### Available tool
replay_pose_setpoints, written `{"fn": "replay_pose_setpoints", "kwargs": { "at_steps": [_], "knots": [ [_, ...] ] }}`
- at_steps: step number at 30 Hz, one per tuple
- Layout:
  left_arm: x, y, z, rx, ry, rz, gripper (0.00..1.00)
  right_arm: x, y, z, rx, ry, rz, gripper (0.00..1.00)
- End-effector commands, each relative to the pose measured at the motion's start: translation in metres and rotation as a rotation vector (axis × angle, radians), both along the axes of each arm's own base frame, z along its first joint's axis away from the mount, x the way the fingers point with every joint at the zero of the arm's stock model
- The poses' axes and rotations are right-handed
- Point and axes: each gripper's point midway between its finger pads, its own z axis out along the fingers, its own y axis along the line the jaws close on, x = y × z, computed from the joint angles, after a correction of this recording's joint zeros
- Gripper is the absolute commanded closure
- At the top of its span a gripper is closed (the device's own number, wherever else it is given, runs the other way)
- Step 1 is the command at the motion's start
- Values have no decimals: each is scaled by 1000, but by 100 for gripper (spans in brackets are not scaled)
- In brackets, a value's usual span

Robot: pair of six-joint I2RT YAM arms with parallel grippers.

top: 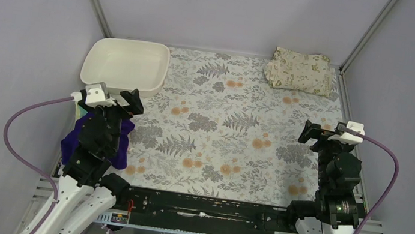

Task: Roll the towels
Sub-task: Pick up the towel at the corner of the board.

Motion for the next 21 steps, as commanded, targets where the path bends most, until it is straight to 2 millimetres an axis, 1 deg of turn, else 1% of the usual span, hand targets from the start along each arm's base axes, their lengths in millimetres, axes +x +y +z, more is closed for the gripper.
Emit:
{"fn": "replay_pose_setpoints", "kwargs": {
  "at_steps": [1, 7, 13, 17, 21],
  "knots": [
    [-1, 7, 21, -43, -56, 39, 0, 0, 4, 20, 12, -82, 20, 1],
    [4, 9, 10, -38, -17, 69, 0, -3, 4, 22, 20, -90, 19, 1],
    [21, 8, -19, -37, 156, 134, 0, -3, 7, 23, 34, -90, 33, 1],
    [34, 0, -50, -32, 334, 163, 0, -3, 13, 22, 50, -86, 67, 1],
    [43, -14, -99, -46, 548, 163, 0, -3, 17, 22, 57, -86, 85, 1]
  ]
}}
